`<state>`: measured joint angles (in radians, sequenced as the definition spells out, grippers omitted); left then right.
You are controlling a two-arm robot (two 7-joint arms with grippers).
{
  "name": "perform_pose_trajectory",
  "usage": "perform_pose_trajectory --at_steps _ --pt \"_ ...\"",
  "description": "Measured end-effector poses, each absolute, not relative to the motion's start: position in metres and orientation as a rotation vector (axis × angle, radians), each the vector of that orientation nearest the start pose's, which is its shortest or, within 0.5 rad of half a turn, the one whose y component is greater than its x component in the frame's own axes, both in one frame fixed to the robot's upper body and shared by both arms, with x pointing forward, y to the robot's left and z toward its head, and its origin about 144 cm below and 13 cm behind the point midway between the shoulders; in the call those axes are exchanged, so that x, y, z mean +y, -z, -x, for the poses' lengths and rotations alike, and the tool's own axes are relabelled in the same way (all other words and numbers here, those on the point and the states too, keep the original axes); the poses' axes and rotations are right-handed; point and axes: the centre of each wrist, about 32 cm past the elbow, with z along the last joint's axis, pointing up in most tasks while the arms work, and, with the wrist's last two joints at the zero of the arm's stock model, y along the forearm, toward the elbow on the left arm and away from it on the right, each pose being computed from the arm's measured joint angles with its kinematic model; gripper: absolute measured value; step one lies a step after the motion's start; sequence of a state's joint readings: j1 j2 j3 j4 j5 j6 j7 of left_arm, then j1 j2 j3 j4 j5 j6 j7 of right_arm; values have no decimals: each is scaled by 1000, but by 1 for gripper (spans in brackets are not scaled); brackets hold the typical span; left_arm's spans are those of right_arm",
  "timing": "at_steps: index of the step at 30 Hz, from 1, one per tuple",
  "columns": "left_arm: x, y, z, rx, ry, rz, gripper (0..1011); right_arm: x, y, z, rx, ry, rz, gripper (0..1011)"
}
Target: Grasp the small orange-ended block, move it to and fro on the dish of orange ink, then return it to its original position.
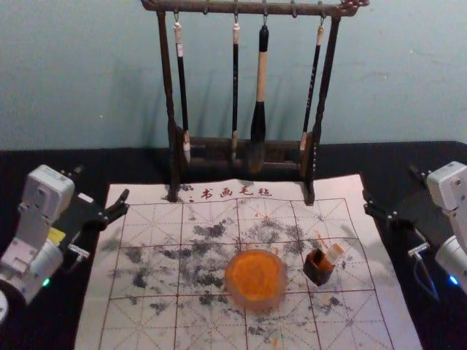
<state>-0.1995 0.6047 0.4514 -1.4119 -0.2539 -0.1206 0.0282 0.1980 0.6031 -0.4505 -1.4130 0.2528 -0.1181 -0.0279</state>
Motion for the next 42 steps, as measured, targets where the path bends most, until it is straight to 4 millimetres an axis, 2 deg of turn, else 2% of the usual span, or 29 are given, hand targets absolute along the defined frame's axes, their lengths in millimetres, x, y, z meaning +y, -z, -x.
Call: perform_pose_trajectory --at_steps 42 --pt "310 -1140 -489 -285 -1248 -304 1001 -310 -1140 -489 -285 1248 304 1002"
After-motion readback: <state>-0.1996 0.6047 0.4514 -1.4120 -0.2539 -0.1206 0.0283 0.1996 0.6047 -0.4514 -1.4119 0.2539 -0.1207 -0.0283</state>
